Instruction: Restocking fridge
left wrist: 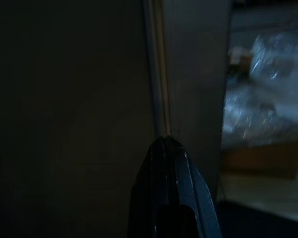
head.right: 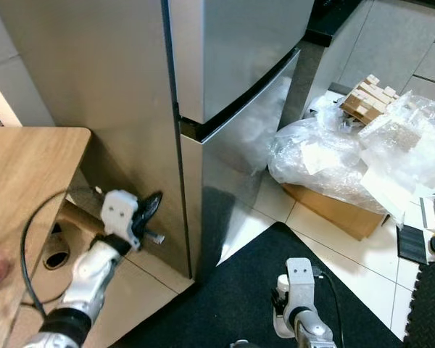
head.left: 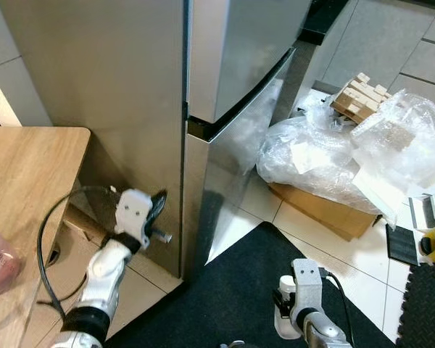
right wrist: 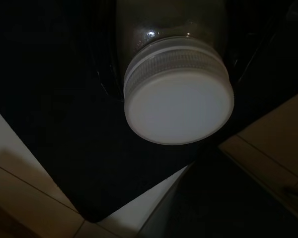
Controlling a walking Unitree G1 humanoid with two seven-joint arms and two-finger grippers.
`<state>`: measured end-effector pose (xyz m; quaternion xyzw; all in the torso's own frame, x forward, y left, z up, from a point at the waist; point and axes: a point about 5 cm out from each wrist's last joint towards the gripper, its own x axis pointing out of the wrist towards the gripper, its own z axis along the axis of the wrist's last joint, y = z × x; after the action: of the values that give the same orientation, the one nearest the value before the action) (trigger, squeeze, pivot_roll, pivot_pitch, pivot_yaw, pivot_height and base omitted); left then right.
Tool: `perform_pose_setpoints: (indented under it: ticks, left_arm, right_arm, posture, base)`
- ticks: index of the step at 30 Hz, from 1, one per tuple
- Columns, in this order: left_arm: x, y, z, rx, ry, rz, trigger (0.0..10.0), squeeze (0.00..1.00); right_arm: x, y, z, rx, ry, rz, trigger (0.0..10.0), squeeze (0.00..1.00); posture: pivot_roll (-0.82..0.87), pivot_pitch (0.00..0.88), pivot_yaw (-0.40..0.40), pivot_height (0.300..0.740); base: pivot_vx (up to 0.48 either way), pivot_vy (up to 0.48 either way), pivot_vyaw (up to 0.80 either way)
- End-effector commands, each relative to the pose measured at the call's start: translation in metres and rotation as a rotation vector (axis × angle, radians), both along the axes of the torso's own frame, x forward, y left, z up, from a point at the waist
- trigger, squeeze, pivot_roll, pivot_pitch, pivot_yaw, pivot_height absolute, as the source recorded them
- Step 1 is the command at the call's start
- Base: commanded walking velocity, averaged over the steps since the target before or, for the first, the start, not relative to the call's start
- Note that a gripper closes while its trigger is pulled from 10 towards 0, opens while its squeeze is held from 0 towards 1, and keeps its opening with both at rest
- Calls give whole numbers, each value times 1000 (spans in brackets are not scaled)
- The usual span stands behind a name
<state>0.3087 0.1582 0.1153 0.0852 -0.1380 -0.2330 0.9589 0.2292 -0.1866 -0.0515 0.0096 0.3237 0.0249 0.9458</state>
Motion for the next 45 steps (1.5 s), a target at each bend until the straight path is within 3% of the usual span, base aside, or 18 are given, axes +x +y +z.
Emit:
perform_pose_setpoints:
  ticks: [1, 5, 9, 10, 11, 14, 17, 25, 29, 35, 37, 39, 45]
  left_arm:
    - [1, -11, 11, -33, -22, -54, 10000, 0]
    - [7, -20, 61, -110, -166, -131, 10000, 0]
    - [8, -24, 81, -154, -216, -160, 10000, 0]
    - [10, -24, 97, -196, -265, -143, 10000, 0]
    - [10, -24, 97, -196, -265, -143, 10000, 0]
    - [13, -22, 132, -283, -371, -90, 10000, 0]
    - [16, -20, 152, -364, -417, -65, 10000, 0]
    - [20, -27, 164, -417, -412, -102, 10000, 0]
    - [23, -37, 166, -370, -394, -171, 10000, 0]
    - [29, -43, 168, -340, -376, -188, 10000, 0]
    - [32, -43, 168, -313, -377, -166, 10000, 0]
    - [44, -37, 170, -263, -364, -59, 10000, 0]
    - [52, -28, 174, -262, -362, 20, 10000, 0]
  right_arm:
    - [-4, -6, -2, -11, 3, -16, 10000, 0]
    - [-5, -7, -2, -14, 5, -21, 10000, 0]
    - [-5, -8, -2, -16, 7, -22, 10000, 0]
    - [-6, -8, -2, -17, 7, -22, 10000, 0]
    - [-6, -8, -2, -17, 7, -22, 10000, 0]
    - [-6, -8, -2, -18, 7, -21, 10000, 0]
    - [-5, -8, -2, -19, 3, -23, 10000, 0]
    - [8, -6, 8, 8, -68, -31, 10000, 0]
    - [16, -2, 14, 5, -99, -7, 10000, 0]
    - [19, 2, 16, 14, -112, -1, 10000, 0]
    - [20, 3, 16, 18, -118, 3, 10000, 0]
    - [21, 4, 17, 23, -127, 2, 10000, 0]
    - [18, 1, 16, 22, -123, -6, 10000, 0]
  posture:
    - [-113, 101, -52, 740]
    - [-115, 102, -50, 740]
    - [-116, 102, -51, 740]
    - [-117, 101, -51, 740]
    - [-117, 101, -51, 740]
    - [-122, 97, -46, 740]
    - [-128, 95, -43, 740]
    - [-136, 95, -37, 740]
    - [-141, 90, -32, 740]
    - [-141, 86, -36, 740]
    - [-142, 86, -35, 740]
    - [-145, 85, -30, 740]
    - [-141, 83, -30, 740]
  base:
    - [0, 0, 0]
    - [0, 0, 0]
    - [0, 0, 0]
    - [0, 0, 0]
    - [0, 0, 0]
    - [0, 0, 0]
    - [0, 0, 0]
    - [0, 0, 0]
    - [0, 0, 0]
    - [0, 0, 0]
    - [0, 0, 0]
    - [0, 0, 0]
    - [0, 0, 0]
